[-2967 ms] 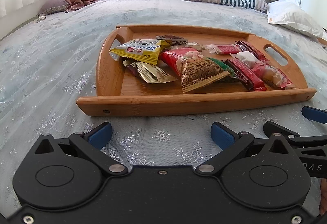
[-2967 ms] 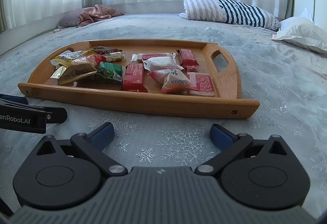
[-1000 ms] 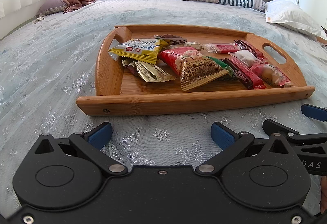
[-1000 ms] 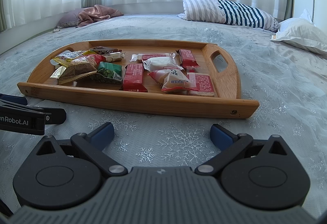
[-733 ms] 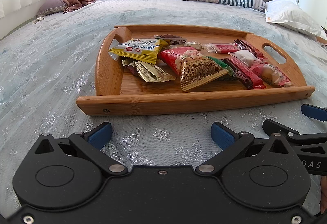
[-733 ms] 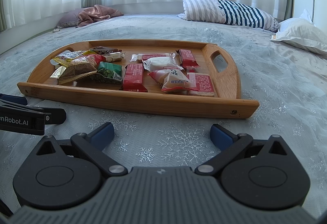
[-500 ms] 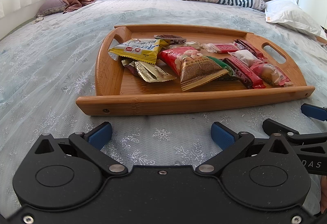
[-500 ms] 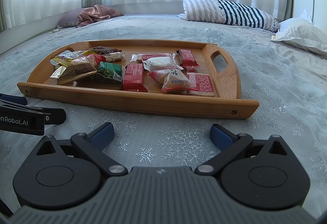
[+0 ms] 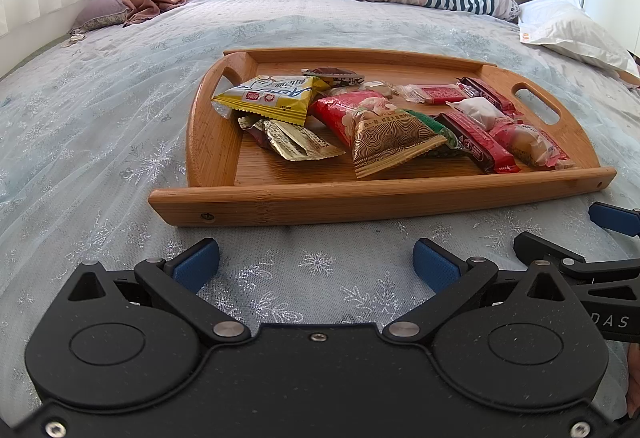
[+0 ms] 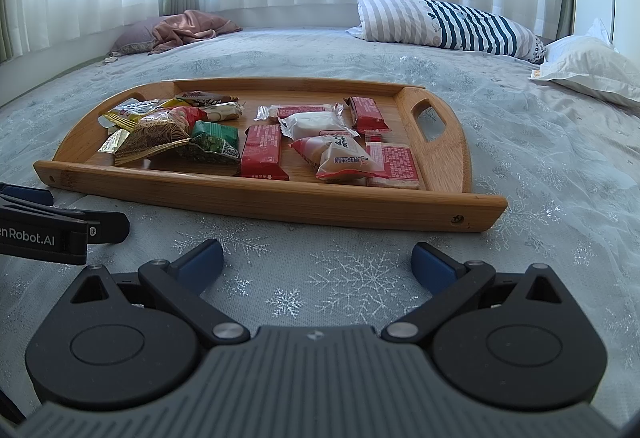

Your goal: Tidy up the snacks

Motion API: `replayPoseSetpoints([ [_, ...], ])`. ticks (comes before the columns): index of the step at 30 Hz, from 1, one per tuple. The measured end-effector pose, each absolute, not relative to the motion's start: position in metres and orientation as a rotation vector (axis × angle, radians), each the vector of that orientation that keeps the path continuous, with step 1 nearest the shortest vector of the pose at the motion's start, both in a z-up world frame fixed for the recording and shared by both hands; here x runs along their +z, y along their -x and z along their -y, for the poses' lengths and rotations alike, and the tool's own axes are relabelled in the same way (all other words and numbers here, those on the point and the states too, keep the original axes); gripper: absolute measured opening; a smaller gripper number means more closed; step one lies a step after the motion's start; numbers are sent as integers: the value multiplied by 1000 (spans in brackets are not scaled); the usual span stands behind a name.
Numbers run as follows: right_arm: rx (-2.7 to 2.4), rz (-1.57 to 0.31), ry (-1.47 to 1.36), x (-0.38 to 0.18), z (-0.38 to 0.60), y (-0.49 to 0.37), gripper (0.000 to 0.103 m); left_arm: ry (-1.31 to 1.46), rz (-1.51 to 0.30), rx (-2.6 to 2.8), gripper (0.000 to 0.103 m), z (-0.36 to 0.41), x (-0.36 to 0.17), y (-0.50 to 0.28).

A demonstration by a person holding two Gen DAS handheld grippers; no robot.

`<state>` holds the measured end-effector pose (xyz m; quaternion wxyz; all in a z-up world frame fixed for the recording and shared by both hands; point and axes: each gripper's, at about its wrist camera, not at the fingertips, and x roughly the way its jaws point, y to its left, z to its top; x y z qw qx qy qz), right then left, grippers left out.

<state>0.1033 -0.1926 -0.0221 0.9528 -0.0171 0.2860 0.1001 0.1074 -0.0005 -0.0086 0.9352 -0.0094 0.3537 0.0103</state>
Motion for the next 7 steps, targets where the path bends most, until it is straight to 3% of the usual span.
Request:
replayPoseSetpoints([
  [7,203,-581,35,-22,192,-103,103,16,-717,17,103,2,-9,-106],
])
